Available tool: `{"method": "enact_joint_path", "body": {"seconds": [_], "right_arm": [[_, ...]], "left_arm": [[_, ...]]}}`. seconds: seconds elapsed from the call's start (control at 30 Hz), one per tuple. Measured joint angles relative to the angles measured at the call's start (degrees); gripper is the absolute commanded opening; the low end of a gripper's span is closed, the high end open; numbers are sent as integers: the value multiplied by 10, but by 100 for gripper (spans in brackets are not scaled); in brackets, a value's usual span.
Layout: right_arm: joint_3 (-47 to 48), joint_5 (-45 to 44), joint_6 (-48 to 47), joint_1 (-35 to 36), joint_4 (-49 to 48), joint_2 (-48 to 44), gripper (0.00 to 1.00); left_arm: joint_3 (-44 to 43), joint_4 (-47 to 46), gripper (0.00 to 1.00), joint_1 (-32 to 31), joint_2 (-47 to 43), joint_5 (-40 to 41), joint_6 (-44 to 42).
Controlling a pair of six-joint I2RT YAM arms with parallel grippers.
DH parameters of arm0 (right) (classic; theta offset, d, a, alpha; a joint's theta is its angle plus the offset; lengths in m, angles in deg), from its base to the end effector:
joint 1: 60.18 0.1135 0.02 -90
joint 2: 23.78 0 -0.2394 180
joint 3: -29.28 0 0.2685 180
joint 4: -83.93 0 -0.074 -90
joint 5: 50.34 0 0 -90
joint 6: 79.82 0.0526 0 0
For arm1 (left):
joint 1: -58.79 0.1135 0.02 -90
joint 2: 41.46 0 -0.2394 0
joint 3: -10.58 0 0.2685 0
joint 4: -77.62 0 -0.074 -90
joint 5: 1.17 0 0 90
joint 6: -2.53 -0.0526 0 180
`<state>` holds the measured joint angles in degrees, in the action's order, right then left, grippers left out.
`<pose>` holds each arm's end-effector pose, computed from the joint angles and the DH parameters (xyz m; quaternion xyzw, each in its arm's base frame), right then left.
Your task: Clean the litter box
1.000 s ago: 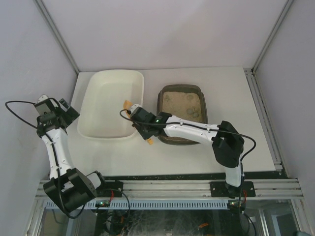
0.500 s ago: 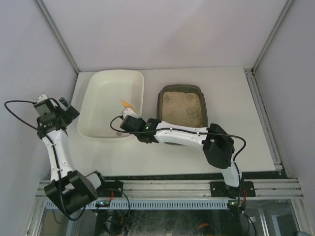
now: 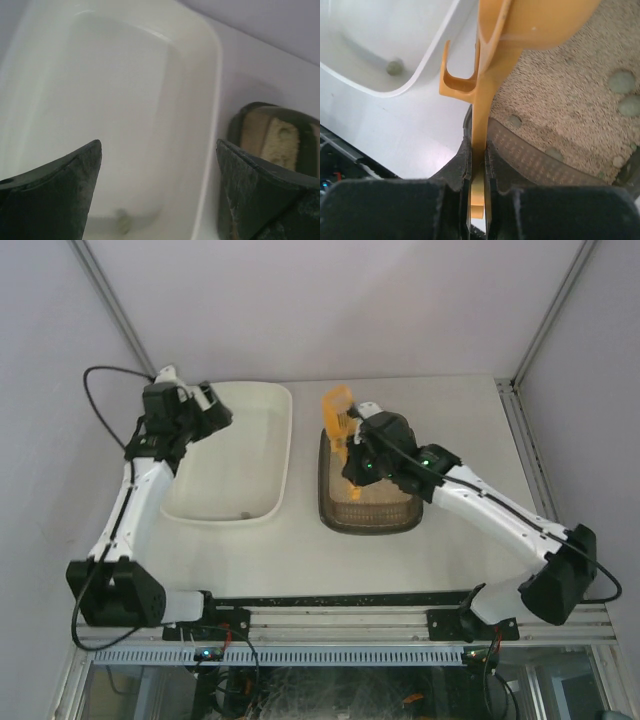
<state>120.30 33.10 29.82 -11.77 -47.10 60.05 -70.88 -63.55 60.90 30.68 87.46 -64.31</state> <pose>0.2400 0.2614 0.3010 -0.2038 0.8885 0.1849 0.3672 0.3215 0.0106 0.3225 -0.1831 0.8442 -0.1022 0.4933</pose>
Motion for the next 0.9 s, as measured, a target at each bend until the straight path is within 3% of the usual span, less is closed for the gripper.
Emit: {"method": "enact_joint_path", "body": {"seconds": [0.13,0.4,0.67,0.9], "right_arm": [[-37,82,50,-78,20,-41,0],[-67,180,113,-159,85,44,0],[-66,246,147,-249,62,113,0],[-29,302,148,-249,46,200,0]], "left_arm": [[-80,-48,100,-82,97,-19,53],[-199,-117,100,-214,295,-45,131],[-229,-204,99,-233,438,-115,245],[-247,-233,100,-233,487,-132,270]]}}
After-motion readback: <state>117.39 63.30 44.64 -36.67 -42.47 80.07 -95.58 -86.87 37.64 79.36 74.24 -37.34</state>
